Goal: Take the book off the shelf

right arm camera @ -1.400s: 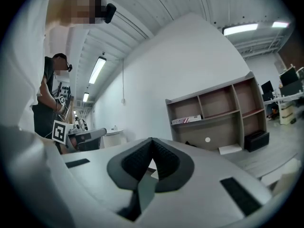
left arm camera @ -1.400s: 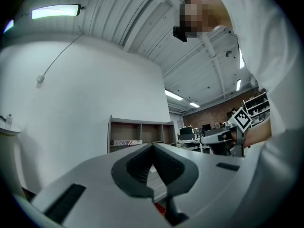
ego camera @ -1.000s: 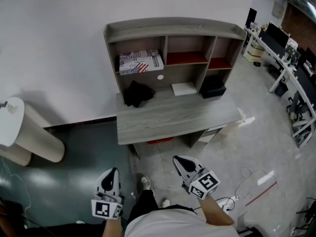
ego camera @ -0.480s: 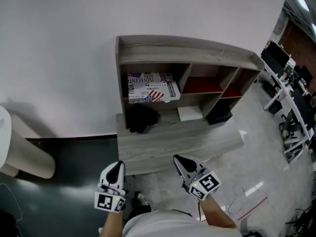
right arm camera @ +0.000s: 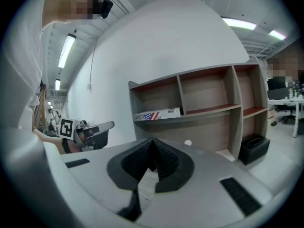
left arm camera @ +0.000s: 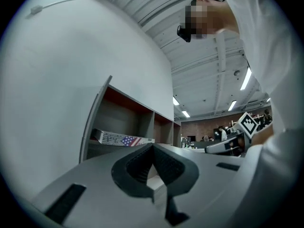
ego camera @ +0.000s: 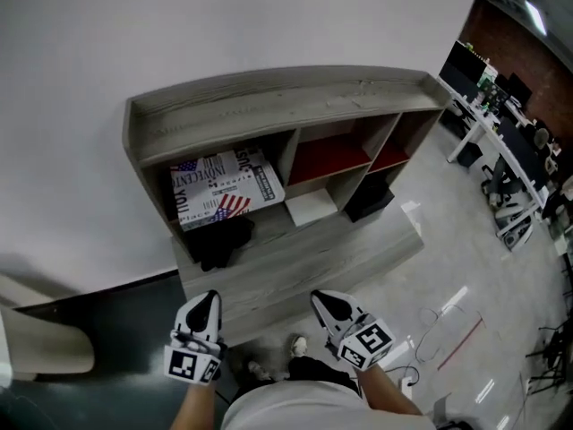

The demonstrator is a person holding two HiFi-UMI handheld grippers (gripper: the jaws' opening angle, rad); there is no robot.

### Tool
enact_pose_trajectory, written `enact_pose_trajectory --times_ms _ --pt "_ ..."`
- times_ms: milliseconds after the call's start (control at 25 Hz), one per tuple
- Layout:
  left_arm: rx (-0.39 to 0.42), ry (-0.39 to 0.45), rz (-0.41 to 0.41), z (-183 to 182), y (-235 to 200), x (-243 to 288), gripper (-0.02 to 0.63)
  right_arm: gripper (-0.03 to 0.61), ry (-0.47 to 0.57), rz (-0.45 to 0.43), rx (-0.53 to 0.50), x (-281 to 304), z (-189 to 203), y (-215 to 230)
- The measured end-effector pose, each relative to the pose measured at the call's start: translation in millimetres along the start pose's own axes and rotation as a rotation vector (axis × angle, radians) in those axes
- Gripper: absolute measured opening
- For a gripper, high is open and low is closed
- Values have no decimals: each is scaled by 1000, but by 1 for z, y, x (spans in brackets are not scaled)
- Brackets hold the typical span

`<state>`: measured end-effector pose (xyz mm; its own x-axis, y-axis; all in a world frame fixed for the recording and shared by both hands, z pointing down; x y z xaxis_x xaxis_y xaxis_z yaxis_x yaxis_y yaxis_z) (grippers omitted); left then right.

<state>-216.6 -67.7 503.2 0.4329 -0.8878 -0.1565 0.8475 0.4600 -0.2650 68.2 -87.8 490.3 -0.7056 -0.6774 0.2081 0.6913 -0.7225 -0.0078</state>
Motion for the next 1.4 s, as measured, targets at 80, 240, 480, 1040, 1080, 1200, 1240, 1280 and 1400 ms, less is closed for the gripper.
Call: enact_pose_trajectory --times_ms 80,240,480,1040,1080,1200,1240,1280,1400 --pt "-10 1 21 4 8 26 17 21 7 10 17 -2 7 20" --pt "-13 61 4 -18 27 60 17 21 54 -41 37 11 10 59" --pt "14 146 -149 -51 37 53 17 21 136 -199 -2 46 -10 99" --pt "-521 361 -311 -29 -15 63 149 21 88 -280 4 47 0 106" --pt "-540 358 -294 -26 -16 70 149 21 89 -263 2 42 0 108" --pt "-603 345 -242 -20 -20 93 173 21 84 -193 14 28 3 119" --pt "-639 339 -229 -17 -22 100 190 21 83 -171 18 23 3 121" --pt "-681 335 -222 -13 -25 105 207 21 83 -152 21 17 3 122" --pt "-794 332 -216 -3 -34 120 248 21 81 -106 19 1 1 122"
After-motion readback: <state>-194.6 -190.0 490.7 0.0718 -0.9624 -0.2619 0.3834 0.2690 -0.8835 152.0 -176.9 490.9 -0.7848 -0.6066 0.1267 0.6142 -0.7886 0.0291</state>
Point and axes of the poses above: the fingertips, and each gripper's own axes: x forward along the fingers, y to its right, z out of its underside, the point moved 7 cm from there along -x, backward along the fingers, and after that the axes turned 8 degrees about -x, right-handed, at the moved point
